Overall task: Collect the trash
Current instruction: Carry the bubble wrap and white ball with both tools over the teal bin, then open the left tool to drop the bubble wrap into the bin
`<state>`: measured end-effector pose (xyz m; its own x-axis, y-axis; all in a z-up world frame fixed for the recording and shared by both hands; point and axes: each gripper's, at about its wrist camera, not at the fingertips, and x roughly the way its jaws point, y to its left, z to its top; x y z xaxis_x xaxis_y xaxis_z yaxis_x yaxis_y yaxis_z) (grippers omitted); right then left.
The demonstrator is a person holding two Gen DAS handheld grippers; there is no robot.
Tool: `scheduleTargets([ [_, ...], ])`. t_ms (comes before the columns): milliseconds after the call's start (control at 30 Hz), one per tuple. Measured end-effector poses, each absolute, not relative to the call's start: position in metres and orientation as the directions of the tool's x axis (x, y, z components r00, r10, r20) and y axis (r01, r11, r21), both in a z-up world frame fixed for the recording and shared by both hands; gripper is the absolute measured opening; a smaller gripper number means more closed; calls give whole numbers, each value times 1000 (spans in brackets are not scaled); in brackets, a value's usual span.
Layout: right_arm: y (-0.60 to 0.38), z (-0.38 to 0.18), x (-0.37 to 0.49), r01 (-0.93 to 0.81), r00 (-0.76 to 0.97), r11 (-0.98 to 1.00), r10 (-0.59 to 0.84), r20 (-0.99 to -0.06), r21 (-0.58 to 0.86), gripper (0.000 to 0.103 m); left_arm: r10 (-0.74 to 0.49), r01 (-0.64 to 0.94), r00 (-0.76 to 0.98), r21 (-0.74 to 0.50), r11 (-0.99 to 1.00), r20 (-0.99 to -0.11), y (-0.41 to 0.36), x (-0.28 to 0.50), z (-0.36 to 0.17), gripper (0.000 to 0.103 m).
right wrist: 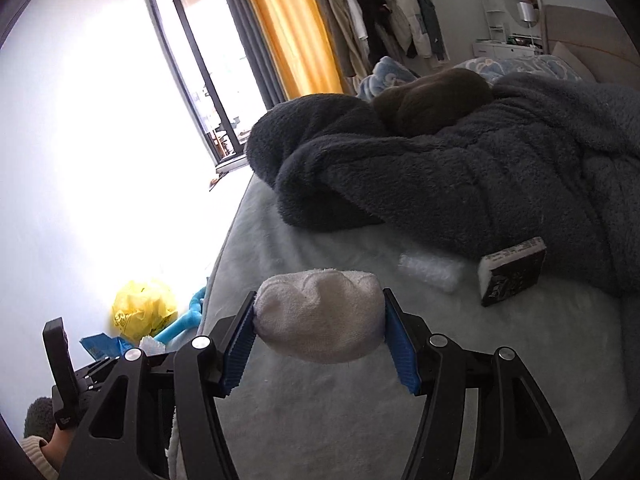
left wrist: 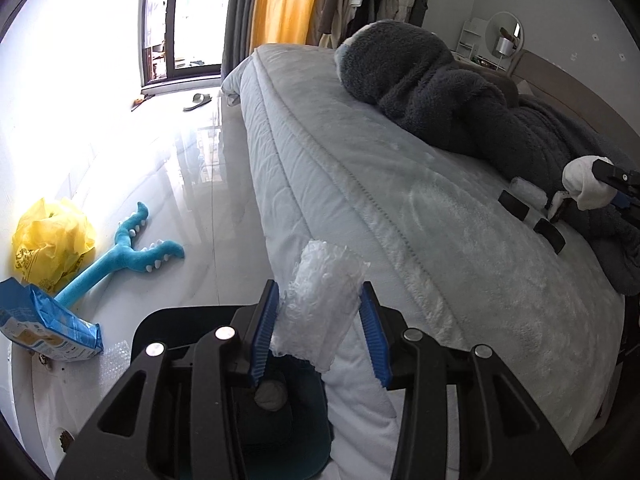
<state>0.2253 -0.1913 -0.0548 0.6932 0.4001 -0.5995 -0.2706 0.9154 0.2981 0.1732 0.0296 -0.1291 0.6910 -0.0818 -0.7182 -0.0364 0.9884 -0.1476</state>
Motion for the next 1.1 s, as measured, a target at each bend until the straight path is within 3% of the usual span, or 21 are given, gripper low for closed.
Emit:
scheduleTargets([
  [733, -43, -60, 206, -485, 582, 828, 546, -603, 282, 61, 3, -163, 510, -93, 982, -860, 103, 164, -193, 43],
  [1100, 15, -78, 210, -549, 470, 772, 602, -645, 321, 61, -55, -174, 352, -123, 977, -935, 120, 160, -234, 43],
])
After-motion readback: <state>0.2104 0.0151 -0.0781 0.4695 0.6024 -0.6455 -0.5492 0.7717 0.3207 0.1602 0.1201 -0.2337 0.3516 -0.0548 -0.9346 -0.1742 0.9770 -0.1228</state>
